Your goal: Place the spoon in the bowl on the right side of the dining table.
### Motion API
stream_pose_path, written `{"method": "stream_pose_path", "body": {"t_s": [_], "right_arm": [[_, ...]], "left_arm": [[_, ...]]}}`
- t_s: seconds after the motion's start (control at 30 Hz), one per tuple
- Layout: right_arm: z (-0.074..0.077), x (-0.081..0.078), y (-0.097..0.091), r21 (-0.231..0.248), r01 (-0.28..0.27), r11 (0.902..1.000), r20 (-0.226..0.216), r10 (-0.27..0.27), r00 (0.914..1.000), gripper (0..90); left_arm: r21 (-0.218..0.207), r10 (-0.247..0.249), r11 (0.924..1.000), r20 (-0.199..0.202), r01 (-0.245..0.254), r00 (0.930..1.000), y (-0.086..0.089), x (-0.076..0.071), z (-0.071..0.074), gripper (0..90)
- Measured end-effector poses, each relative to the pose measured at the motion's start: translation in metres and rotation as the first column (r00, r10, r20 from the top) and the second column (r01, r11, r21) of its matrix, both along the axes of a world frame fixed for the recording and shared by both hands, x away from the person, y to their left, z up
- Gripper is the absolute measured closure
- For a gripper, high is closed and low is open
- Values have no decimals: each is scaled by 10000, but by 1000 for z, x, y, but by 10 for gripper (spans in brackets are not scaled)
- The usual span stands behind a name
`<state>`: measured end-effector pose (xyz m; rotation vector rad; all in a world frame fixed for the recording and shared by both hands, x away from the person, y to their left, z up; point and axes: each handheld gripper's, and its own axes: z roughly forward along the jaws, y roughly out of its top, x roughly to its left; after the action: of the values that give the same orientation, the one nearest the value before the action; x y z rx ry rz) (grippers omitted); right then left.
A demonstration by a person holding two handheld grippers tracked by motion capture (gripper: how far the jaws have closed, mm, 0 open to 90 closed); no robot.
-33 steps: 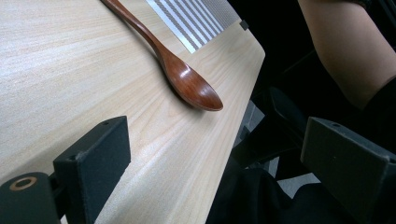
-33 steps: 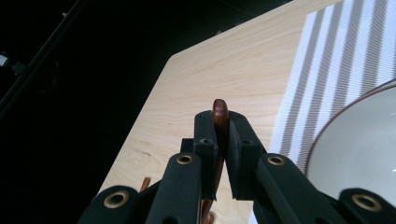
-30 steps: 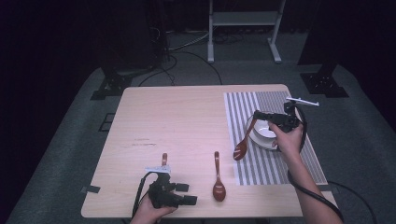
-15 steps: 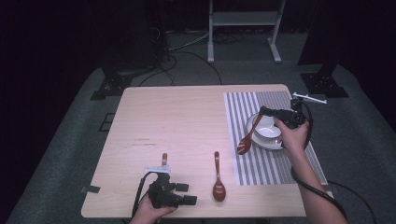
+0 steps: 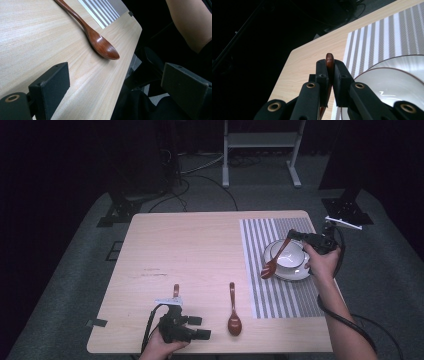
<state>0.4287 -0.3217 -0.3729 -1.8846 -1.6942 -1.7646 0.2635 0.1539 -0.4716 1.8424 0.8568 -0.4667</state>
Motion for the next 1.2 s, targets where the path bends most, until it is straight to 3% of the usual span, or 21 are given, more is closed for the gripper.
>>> {"method": "stream_pose_path", "body": {"t_s": [0.8, 1.2], "right_arm": [[4, 1, -34, 74, 1180, 9930, 28, -1180, 9930, 831], [-2, 0, -54, -9, 1923, 9813, -121, -1923, 9813, 831]], "left_arm": [[-12, 36, 10000, -27, -36, 10000, 1, 0, 0, 70], [-26, 37, 10000, -31, -37, 10000, 0, 0, -1, 70]]}}
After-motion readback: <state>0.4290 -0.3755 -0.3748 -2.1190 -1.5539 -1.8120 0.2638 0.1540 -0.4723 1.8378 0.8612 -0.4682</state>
